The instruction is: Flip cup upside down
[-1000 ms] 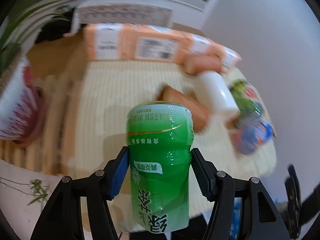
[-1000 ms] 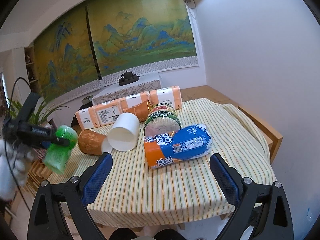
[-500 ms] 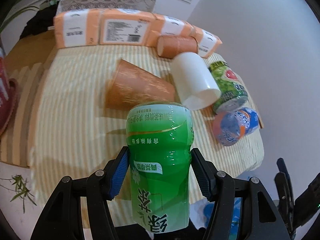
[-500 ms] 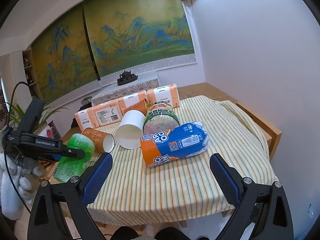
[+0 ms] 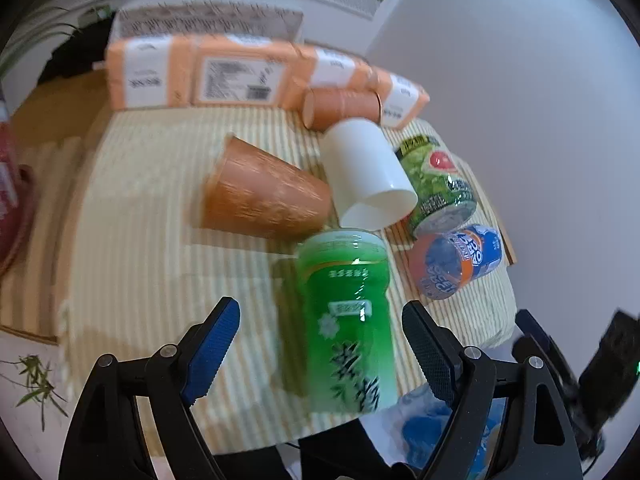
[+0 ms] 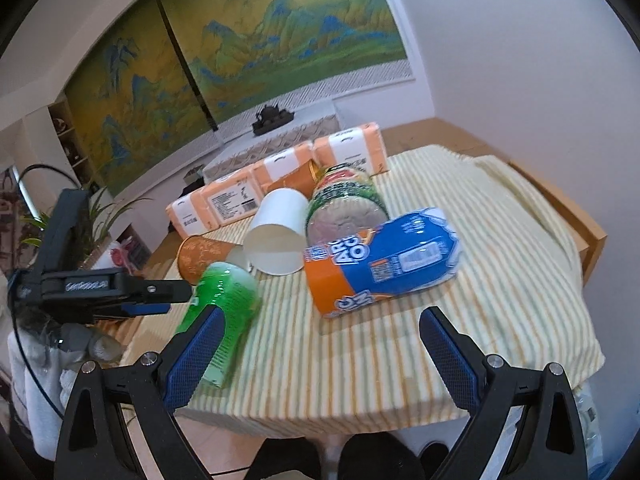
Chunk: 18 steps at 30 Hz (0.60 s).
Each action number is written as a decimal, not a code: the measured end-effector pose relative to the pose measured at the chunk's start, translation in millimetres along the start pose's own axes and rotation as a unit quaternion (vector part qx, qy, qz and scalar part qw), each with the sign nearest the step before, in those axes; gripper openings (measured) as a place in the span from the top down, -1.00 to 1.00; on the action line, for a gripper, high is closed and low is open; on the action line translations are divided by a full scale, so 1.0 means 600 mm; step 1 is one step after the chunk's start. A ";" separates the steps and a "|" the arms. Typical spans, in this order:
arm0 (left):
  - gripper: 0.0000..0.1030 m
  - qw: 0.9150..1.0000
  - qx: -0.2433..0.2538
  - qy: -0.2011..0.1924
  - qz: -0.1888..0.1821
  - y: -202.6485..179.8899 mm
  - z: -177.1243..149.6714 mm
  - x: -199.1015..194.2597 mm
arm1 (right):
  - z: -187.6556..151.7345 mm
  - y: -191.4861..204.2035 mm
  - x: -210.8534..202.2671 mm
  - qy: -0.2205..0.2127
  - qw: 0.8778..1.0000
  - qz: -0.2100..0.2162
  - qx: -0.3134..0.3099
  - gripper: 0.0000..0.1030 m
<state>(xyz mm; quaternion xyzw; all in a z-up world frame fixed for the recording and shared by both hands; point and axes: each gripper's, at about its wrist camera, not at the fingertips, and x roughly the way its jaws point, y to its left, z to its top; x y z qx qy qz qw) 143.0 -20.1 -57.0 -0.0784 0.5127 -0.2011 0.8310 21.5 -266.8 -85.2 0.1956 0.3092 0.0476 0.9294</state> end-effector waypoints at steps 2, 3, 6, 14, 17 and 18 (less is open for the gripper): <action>-0.67 1.000 0.002 -0.016 0.010 0.013 -0.015 -0.026 | 0.009 0.008 0.012 0.017 1.000 0.014 -0.002 -0.86; -0.67 1.000 0.001 -0.026 0.017 0.019 -0.026 -0.039 | 0.016 0.013 0.019 0.028 0.999 0.021 -0.004 -0.86; -0.67 0.998 -0.001 -0.049 0.034 0.034 -0.058 -0.063 | 0.027 0.030 0.039 0.051 0.998 0.035 -0.010 -0.87; -0.67 0.994 -0.020 -0.091 0.060 0.072 -0.142 -0.101 | 0.045 0.079 0.126 0.144 0.988 0.061 -0.006 -0.86; -0.67 0.993 -0.033 -0.097 0.057 0.081 -0.159 -0.104 | 0.054 0.090 0.158 0.178 0.981 0.074 0.015 -0.86; -0.67 0.993 -0.033 -0.097 0.058 0.081 -0.162 -0.104 | 0.057 0.095 0.168 0.191 0.978 0.077 0.023 -0.86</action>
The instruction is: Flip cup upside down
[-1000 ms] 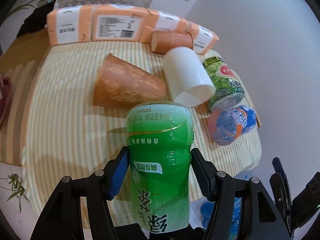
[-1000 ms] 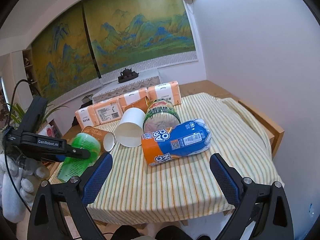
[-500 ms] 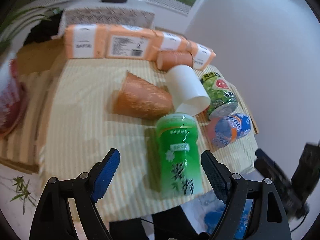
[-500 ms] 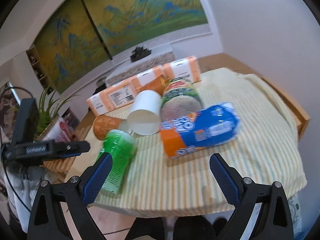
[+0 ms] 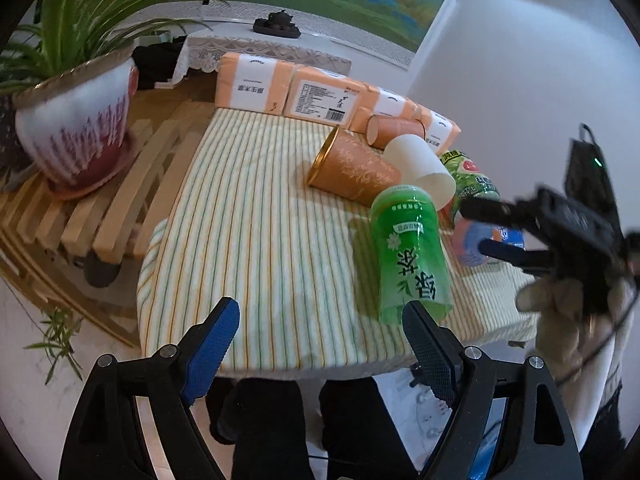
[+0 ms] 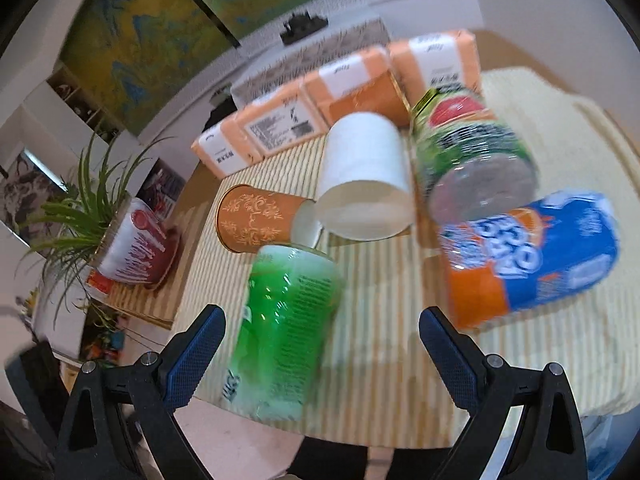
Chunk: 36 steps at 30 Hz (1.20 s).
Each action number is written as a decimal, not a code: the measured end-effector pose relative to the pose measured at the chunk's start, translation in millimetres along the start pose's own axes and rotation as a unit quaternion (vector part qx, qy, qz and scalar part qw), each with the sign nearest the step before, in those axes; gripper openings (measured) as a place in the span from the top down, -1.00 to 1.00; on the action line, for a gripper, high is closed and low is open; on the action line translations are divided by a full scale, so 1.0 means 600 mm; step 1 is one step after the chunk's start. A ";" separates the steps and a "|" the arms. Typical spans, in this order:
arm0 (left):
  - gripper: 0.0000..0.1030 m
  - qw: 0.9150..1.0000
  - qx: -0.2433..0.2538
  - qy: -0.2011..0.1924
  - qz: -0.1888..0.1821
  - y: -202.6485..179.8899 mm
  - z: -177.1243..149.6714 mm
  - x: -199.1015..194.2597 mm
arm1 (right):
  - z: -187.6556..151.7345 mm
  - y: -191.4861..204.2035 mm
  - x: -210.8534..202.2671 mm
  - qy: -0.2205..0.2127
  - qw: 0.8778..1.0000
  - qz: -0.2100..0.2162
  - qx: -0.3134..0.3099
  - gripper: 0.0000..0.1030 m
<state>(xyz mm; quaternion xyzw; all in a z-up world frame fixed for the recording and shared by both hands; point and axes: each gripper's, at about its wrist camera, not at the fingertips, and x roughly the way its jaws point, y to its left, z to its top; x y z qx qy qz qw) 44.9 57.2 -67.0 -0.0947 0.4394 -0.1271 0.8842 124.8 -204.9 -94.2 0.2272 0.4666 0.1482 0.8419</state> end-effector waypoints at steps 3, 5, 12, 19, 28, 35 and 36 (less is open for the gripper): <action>-0.67 1.000 0.008 -0.003 0.012 0.000 -0.009 0.001 | 0.015 0.004 0.024 0.036 0.999 0.016 0.019 -0.84; -0.67 1.000 0.014 -0.002 0.013 -0.001 -0.015 0.002 | 0.022 0.008 0.041 0.056 0.998 0.024 0.034 -0.82; -0.67 1.000 0.010 0.002 0.008 0.002 -0.020 0.011 | 0.037 0.014 0.088 0.098 0.994 0.012 0.048 -0.58; -0.67 1.000 0.008 -0.008 0.013 0.007 -0.018 0.002 | 0.040 0.012 0.110 0.110 0.992 0.012 0.055 -0.43; -0.67 1.000 0.018 -0.014 0.019 -0.006 -0.019 -0.002 | 0.032 0.033 0.091 0.085 0.996 0.015 0.020 -0.24; -0.67 0.999 0.023 -0.016 0.019 -0.013 -0.016 0.002 | 0.017 0.036 0.038 0.007 1.000 0.015 -0.018 -0.24; -0.67 0.999 0.022 -0.015 0.019 -0.014 -0.016 0.003 | 0.014 0.038 0.031 -0.004 1.000 0.013 -0.026 -0.24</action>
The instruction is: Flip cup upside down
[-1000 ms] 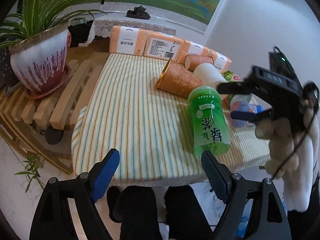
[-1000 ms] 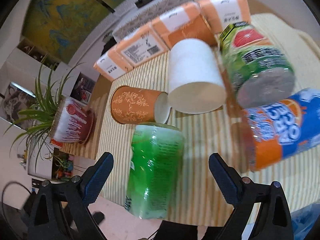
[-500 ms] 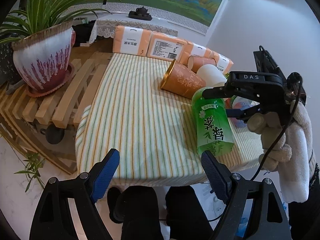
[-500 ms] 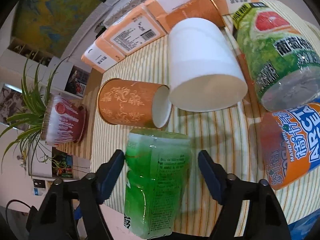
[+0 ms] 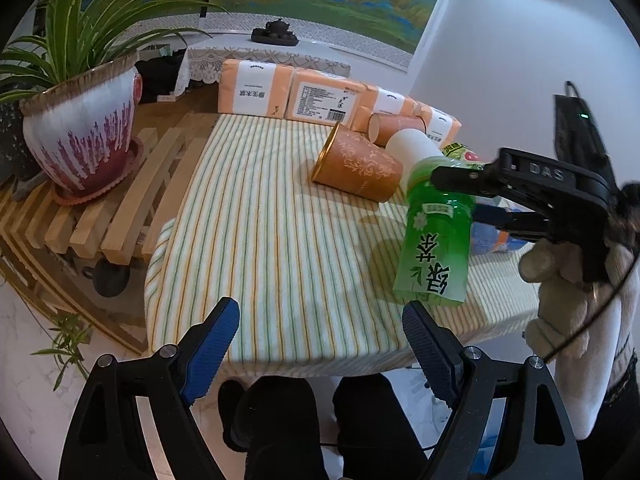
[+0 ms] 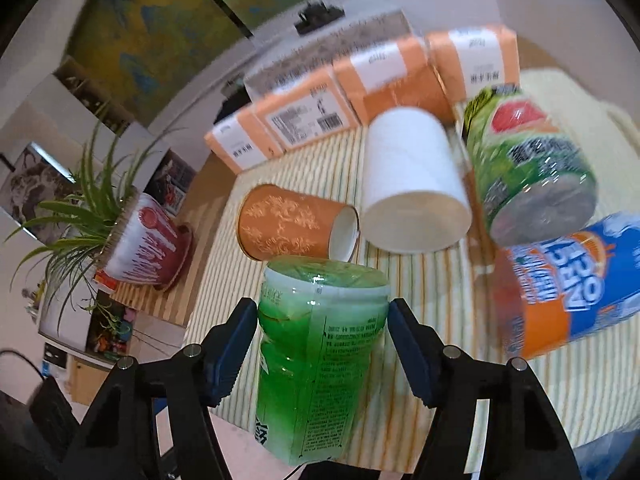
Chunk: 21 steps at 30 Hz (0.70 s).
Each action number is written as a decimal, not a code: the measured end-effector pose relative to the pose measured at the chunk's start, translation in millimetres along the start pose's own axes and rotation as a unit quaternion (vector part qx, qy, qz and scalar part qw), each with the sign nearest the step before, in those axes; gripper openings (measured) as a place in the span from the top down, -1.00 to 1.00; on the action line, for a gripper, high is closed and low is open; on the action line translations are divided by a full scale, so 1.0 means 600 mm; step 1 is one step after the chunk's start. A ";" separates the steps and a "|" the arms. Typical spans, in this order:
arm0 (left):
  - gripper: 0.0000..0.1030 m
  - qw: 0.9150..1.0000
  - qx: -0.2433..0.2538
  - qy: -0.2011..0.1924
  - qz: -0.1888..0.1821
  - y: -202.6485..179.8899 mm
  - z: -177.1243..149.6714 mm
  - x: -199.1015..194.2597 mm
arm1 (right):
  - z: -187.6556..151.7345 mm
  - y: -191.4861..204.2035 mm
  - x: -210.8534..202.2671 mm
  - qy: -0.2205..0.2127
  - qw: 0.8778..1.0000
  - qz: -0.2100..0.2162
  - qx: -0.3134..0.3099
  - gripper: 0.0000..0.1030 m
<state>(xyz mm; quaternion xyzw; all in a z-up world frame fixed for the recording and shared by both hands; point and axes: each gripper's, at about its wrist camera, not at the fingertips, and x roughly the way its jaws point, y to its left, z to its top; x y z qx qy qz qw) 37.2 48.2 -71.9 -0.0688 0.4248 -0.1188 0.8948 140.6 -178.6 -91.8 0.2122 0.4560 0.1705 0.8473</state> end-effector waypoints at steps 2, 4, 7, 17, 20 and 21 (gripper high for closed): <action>-0.67 1.000 -0.002 0.002 -0.002 0.000 0.000 0.004 | -0.007 0.007 -0.015 -0.025 0.999 -0.009 -0.019 -0.24; -0.67 1.000 -0.003 0.004 -0.002 0.000 0.000 0.007 | -0.013 0.016 -0.030 -0.052 0.998 -0.017 -0.042 -0.24; -0.67 1.000 -0.005 0.007 -0.004 0.000 -0.001 0.011 | -0.023 0.030 -0.047 -0.096 0.991 -0.045 -0.082 -0.23; -0.67 1.000 -0.004 0.009 -0.004 -0.004 -0.002 0.016 | -0.043 0.042 -0.041 -0.196 0.957 -0.133 -0.165 -0.23; -0.67 1.000 -0.004 0.010 -0.004 -0.006 -0.002 0.016 | -0.044 0.047 -0.036 -0.214 0.949 -0.147 -0.178 -0.23; -0.67 1.000 -0.003 0.010 -0.004 -0.007 -0.002 0.016 | -0.044 0.048 -0.034 -0.221 0.946 -0.152 -0.181 -0.23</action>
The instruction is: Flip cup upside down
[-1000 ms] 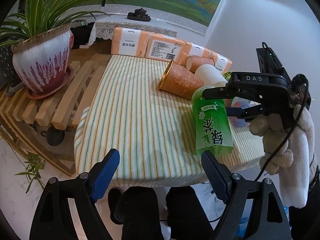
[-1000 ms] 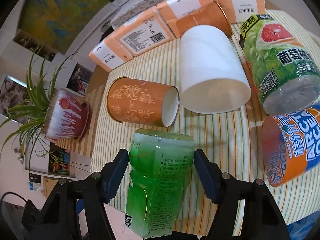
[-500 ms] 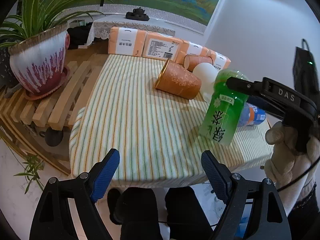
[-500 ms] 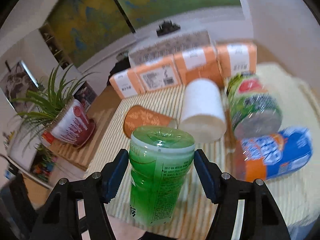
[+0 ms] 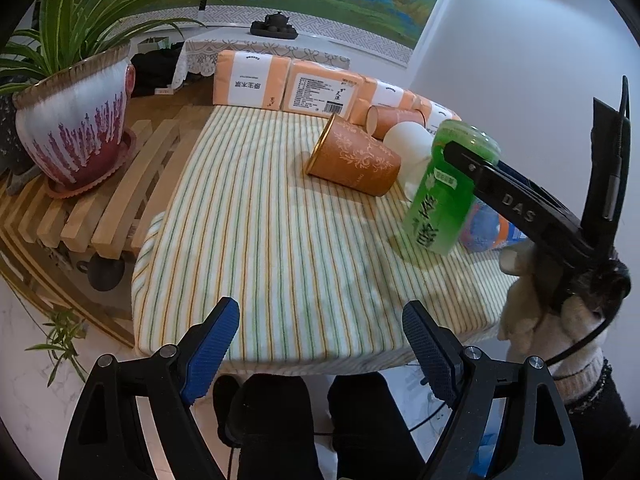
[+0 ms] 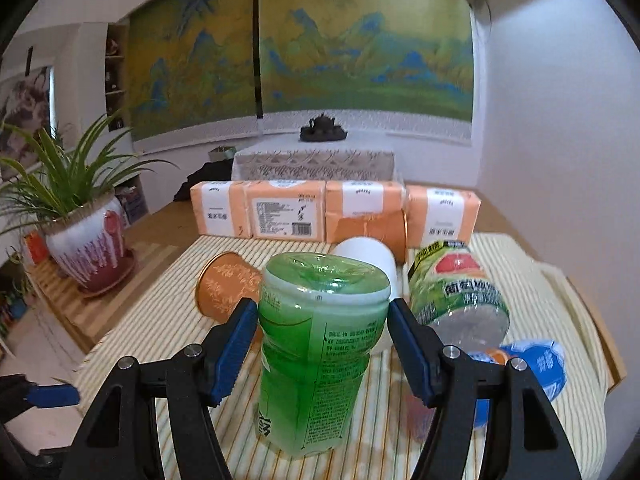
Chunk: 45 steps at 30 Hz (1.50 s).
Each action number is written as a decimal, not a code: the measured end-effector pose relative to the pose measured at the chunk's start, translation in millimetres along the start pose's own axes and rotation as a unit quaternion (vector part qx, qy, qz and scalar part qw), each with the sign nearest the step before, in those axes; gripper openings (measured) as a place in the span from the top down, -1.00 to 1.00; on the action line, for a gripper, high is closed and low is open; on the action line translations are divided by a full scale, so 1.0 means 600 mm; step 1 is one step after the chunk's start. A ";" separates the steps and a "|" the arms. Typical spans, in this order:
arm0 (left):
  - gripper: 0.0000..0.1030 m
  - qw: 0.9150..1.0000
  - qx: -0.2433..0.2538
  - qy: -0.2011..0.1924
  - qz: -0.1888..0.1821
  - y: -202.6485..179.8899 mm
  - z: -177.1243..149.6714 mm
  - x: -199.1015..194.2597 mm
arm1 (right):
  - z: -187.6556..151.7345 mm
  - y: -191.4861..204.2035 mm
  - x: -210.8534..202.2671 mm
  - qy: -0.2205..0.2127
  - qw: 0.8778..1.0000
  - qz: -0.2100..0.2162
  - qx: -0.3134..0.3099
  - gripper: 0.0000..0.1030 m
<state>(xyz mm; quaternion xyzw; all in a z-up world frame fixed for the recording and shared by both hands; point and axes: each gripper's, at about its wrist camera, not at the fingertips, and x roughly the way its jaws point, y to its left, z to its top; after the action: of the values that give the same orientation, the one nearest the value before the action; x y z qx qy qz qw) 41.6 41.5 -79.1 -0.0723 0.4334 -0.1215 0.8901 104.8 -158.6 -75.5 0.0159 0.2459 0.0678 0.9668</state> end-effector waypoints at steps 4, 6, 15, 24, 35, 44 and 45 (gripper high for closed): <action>-0.67 1.000 0.000 -0.001 0.002 -0.001 0.001 0.000 | -0.006 0.004 0.001 -0.013 1.000 -0.005 -0.008 -0.23; -0.67 1.000 0.001 0.000 0.002 -0.001 0.002 0.001 | -0.011 0.007 -0.002 -0.020 1.000 -0.008 -0.012 -0.23; -0.67 1.000 0.007 0.002 -0.002 -0.011 0.001 0.004 | -0.027 0.019 -0.020 -0.029 0.999 -0.013 -0.029 -0.23; -0.67 1.000 0.006 -0.002 -0.002 -0.010 -0.002 -0.004 | -0.038 0.016 -0.038 -0.021 0.999 -0.010 -0.025 -0.23; -0.67 1.000 0.007 -0.012 0.000 -0.012 -0.007 -0.027 | -0.051 0.020 -0.046 0.005 1.000 0.005 -0.012 -0.23; -0.67 1.000 0.013 -0.015 -0.001 -0.024 -0.014 -0.036 | -0.058 0.030 -0.059 0.003 1.000 -0.003 -0.030 -0.35; -0.67 1.000 0.015 -0.016 -0.001 -0.026 -0.013 -0.036 | -0.059 0.028 -0.060 0.005 1.000 -0.002 -0.028 -0.42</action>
<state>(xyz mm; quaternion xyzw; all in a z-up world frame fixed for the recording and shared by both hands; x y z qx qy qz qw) 20.5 32.3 -64.0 -0.0613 0.4174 -0.1275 0.8977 54.5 -147.0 -88.4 -0.0115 0.2486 0.0732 0.9658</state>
